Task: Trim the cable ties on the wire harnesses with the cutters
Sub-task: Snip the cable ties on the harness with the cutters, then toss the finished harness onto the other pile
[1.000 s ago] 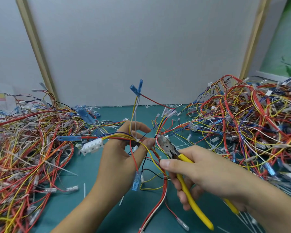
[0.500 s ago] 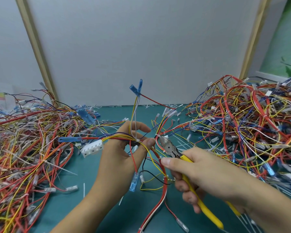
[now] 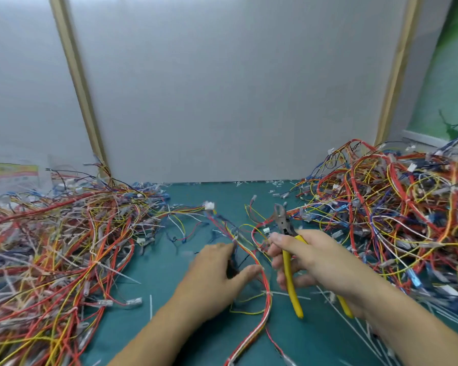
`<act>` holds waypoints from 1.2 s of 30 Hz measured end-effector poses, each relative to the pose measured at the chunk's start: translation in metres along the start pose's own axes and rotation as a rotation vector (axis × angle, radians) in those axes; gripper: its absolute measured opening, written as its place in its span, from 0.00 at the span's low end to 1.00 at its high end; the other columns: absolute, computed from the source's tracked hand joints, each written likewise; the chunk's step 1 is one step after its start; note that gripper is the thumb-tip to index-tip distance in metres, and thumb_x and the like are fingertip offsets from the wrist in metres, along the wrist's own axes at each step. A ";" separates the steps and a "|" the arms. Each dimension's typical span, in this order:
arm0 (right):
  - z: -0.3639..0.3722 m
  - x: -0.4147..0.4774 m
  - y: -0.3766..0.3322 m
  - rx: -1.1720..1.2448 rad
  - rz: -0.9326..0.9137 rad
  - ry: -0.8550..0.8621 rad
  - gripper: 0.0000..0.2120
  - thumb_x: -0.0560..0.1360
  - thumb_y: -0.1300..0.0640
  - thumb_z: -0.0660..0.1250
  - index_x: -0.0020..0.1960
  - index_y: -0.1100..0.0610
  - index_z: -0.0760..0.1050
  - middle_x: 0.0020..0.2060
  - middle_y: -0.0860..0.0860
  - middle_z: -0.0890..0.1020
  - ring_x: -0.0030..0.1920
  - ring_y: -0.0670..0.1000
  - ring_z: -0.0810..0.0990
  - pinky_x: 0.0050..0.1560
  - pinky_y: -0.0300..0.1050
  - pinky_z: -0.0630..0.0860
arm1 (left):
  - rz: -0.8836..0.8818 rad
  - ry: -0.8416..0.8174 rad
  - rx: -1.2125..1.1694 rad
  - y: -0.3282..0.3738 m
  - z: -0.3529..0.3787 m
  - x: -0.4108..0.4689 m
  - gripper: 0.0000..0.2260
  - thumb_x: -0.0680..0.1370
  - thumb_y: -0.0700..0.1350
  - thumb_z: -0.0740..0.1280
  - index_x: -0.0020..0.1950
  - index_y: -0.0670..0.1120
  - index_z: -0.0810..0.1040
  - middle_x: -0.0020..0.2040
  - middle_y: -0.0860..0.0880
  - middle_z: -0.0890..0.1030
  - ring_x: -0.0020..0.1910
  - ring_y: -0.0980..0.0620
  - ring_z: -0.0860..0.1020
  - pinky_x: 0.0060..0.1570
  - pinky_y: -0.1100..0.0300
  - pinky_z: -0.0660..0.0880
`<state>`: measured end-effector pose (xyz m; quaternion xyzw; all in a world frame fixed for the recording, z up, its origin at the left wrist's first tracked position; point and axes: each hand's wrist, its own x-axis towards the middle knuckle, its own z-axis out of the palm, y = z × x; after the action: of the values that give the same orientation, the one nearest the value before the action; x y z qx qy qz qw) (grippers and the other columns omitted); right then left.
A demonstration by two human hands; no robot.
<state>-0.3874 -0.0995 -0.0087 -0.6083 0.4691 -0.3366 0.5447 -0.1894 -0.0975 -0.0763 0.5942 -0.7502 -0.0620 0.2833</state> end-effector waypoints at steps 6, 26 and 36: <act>-0.005 -0.008 -0.022 0.037 -0.007 0.059 0.19 0.84 0.53 0.57 0.52 0.67 0.79 0.39 0.58 0.82 0.36 0.56 0.79 0.38 0.45 0.81 | -0.023 0.212 0.022 -0.002 -0.006 0.006 0.22 0.72 0.70 0.64 0.46 0.51 0.71 0.43 0.56 0.74 0.45 0.54 0.73 0.47 0.59 0.70; 0.016 -0.091 0.004 -0.647 -0.249 0.071 0.13 0.83 0.52 0.59 0.47 0.60 0.75 0.38 0.52 0.77 0.39 0.50 0.73 0.47 0.54 0.73 | -0.190 0.128 -0.401 0.092 -0.168 0.007 0.11 0.81 0.45 0.67 0.45 0.37 0.78 0.32 0.44 0.77 0.26 0.50 0.77 0.24 0.60 0.76; 0.045 -0.064 0.032 -1.185 -0.172 0.028 0.22 0.77 0.36 0.59 0.62 0.51 0.73 0.58 0.51 0.74 0.63 0.55 0.72 0.61 0.51 0.72 | 0.104 0.421 -0.477 0.167 -0.288 0.004 0.12 0.82 0.43 0.65 0.53 0.32 0.77 0.38 0.41 0.74 0.28 0.49 0.78 0.29 0.59 0.79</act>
<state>-0.3743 -0.0226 -0.0415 -0.8398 0.5330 -0.0685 0.0773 -0.1895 0.0171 0.2361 0.4715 -0.6688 -0.0972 0.5666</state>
